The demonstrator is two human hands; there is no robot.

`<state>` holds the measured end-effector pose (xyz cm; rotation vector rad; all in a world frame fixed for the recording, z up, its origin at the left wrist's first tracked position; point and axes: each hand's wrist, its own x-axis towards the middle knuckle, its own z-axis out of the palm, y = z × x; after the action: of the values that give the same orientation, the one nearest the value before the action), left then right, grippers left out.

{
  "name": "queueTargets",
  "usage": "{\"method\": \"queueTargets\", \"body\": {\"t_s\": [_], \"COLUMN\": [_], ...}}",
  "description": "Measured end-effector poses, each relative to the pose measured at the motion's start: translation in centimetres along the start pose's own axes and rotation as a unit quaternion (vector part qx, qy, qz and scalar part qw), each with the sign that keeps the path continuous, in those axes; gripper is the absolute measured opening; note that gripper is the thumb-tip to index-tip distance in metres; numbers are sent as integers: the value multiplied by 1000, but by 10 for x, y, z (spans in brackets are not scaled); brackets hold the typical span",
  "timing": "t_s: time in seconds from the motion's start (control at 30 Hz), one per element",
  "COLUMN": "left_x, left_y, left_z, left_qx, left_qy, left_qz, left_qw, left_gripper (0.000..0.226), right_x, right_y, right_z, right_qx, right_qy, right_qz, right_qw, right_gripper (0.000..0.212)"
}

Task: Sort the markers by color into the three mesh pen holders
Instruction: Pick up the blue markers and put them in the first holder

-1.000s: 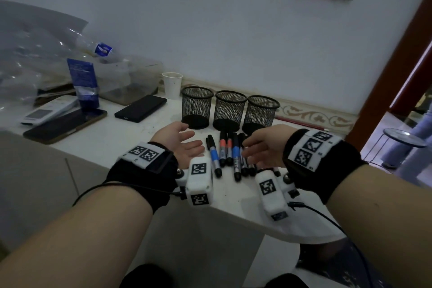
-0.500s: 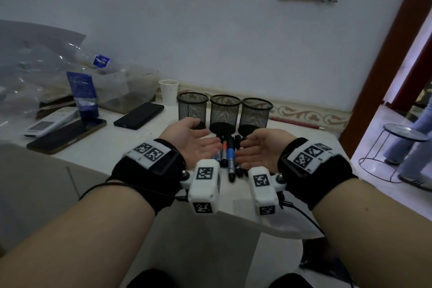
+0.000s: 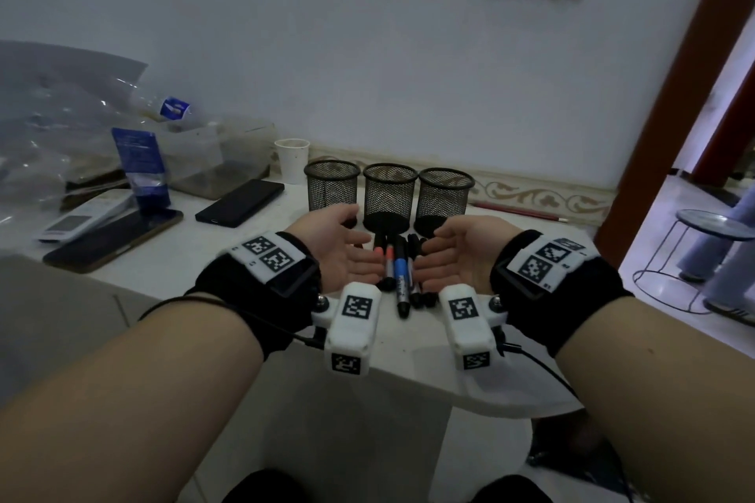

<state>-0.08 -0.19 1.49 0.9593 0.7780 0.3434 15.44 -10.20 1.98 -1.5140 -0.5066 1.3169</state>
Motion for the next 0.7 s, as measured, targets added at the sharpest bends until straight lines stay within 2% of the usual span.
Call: {"method": "queueTargets", "body": {"t_s": [0.17,0.27,0.4,0.57,0.7], "left_x": [-8,-13,-20,-29,-33], "left_y": [2,-4,-14,-23,-36], "left_z": [-14,-20,-28,-28,-27], "left_qx": [-39,-77,-112,-132,-138], "left_qy": [3,11,27,35,37], "left_qz": [37,46,58,61,54], "left_qw": [999,996,992,989,988], "left_gripper": [59,55,51,48,47], "right_x": [-10,-17,-16,-12,-20], "right_y": [5,12,19,21,30], "right_z": [-8,1,23,36,40], "right_qx": [10,-18,-123,-282,-324], "right_qy": [-25,-20,26,83,92], "right_qz": [2,-26,-68,-44,-46], "right_qw": [1000,999,990,955,940], "right_gripper": [39,34,27,45,49]}}
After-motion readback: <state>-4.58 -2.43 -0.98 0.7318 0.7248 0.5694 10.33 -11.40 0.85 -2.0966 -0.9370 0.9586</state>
